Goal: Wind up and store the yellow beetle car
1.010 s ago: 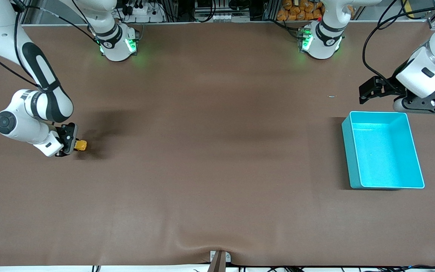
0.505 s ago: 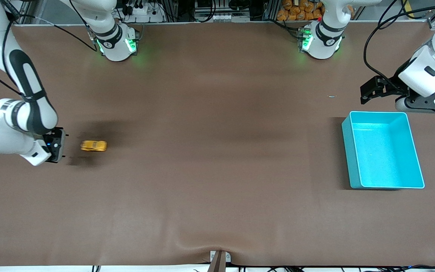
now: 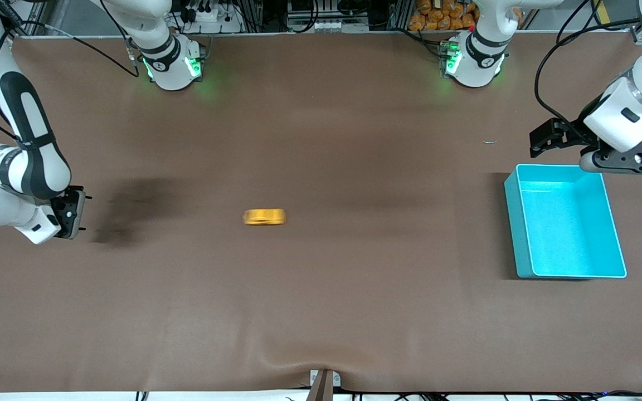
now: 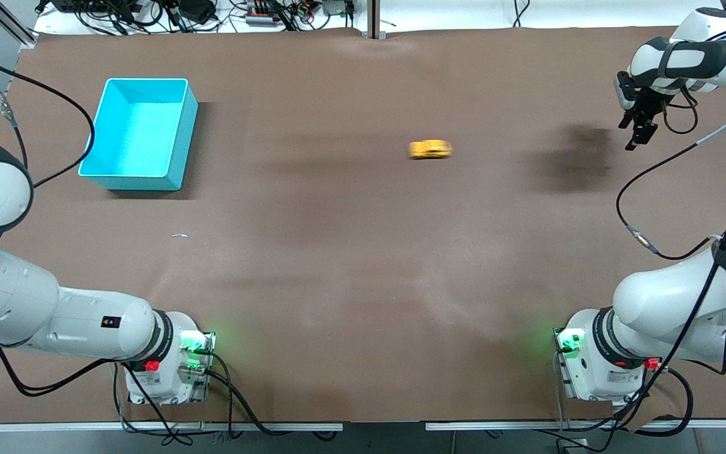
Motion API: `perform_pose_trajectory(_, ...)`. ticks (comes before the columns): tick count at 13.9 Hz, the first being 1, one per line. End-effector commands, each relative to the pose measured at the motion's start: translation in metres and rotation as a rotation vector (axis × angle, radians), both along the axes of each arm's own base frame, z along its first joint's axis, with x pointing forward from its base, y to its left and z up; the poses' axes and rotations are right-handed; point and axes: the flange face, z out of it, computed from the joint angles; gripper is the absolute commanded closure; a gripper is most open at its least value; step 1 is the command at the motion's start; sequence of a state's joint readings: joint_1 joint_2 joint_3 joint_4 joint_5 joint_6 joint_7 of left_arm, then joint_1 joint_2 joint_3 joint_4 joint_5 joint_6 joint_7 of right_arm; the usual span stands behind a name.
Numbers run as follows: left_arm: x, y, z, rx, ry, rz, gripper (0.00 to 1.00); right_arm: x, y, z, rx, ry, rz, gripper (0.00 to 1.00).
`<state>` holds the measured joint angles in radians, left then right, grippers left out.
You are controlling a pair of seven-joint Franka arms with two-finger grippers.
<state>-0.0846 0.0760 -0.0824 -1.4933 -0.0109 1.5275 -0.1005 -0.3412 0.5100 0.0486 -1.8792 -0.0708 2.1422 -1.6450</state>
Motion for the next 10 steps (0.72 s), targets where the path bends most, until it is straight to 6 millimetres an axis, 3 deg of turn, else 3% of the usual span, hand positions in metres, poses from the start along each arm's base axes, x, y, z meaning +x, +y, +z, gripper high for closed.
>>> perform_pose_trajectory(1, 0.001, 0.003, 0.003, -0.015, -0.006, 0.002, 0.0, 0.012, -0.002, 0.029, 0.046, -0.037, -0.051, 0.0)
perform_pose_trajectory(3, 0.002, 0.004, 0.001, -0.013, -0.002, 0.004, 0.0, 0.028, 0.003, 0.081, 0.095, -0.054, -0.156, 0.0)
perform_pose_trajectory(5, 0.008, 0.007, -0.012, -0.012, 0.025, 0.022, 0.0, 0.042, 0.01, 0.151, 0.065, -0.066, -0.302, 0.0)
perform_pose_trajectory(8, 0.009, 0.004, -0.02, 0.005, 0.045, 0.084, 0.0, 0.04, 0.037, 0.258, 0.004, -0.124, -0.6, 0.0)
perform_pose_trajectory(10, 0.005, -0.004, -0.027, 0.02, 0.082, 0.178, 0.0, 0.041, 0.057, 0.305, -0.029, -0.121, -0.711, 0.0)
